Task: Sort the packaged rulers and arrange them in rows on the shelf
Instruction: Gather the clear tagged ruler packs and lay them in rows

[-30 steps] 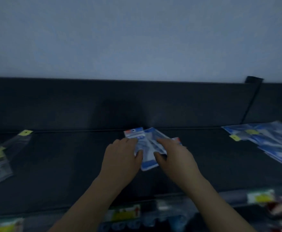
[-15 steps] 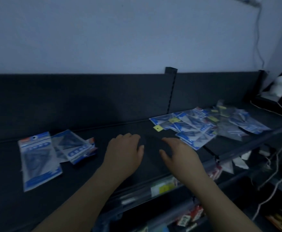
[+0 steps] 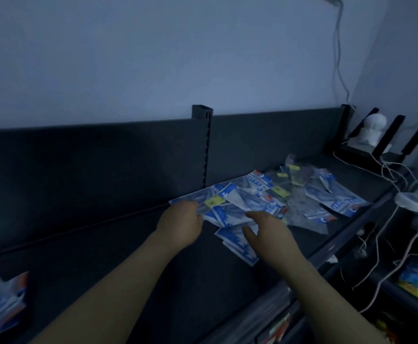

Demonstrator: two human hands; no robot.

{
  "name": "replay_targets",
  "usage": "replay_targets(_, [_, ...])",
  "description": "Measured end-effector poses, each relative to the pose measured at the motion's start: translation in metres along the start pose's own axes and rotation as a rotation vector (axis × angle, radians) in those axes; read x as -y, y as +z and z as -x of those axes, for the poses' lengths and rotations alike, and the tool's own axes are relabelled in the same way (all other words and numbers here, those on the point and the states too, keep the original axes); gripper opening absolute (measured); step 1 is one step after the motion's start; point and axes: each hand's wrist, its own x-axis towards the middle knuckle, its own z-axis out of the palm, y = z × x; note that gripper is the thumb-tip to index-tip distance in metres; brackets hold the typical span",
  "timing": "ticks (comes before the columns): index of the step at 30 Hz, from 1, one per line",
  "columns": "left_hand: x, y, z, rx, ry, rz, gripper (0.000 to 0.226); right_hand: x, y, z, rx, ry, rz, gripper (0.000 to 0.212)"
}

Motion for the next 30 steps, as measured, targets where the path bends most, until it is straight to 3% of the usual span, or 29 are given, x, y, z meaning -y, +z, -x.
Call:
replay_targets(9, [-0.006, 0.038, -0.066, 0.079, -0.135, -0.04, 0.022, -0.068, 0.017, -0.078, 0.084, -0.08, 0.158, 0.037])
replay_targets(13, [-0.011, 0.034, -0.071, 0.149, -0.258, 0.139, 0.023, -0.094, 0.023, -0.095, 0.155, -0.183, 0.119, 0.019])
replay_targets(20, [-0.041, 0.022, -0.082, -0.057, -0.333, 0.439, 0.028, -0.121, 0.013, -0.113, 0.175, -0.292, 0.126, 0.021])
replay_targets(23, [-0.069, 0.027, -0.092, -0.126, -0.27, 0.456, 0.027, -0.139, 0.002, -0.126, 0.049, -0.227, -0.048, 0.021])
replay_targets(25, [-0.083, 0.035, -0.101, -0.126, -0.254, 0.476, 0.03, -0.16, -0.011, -0.135, -0.071, -0.12, 0.01, 0.031])
replay_targets(28, [-0.103, 0.053, -0.113, -0.063, -0.252, 0.491, 0.033, -0.193, -0.027, -0.142, 0.026, 0.06, 0.132, 0.044])
replay_targets(30, [-0.117, 0.068, -0.119, -0.022, -0.274, 0.552, 0.032, -0.207, -0.03, -0.143, 0.119, 0.045, 0.176, 0.04])
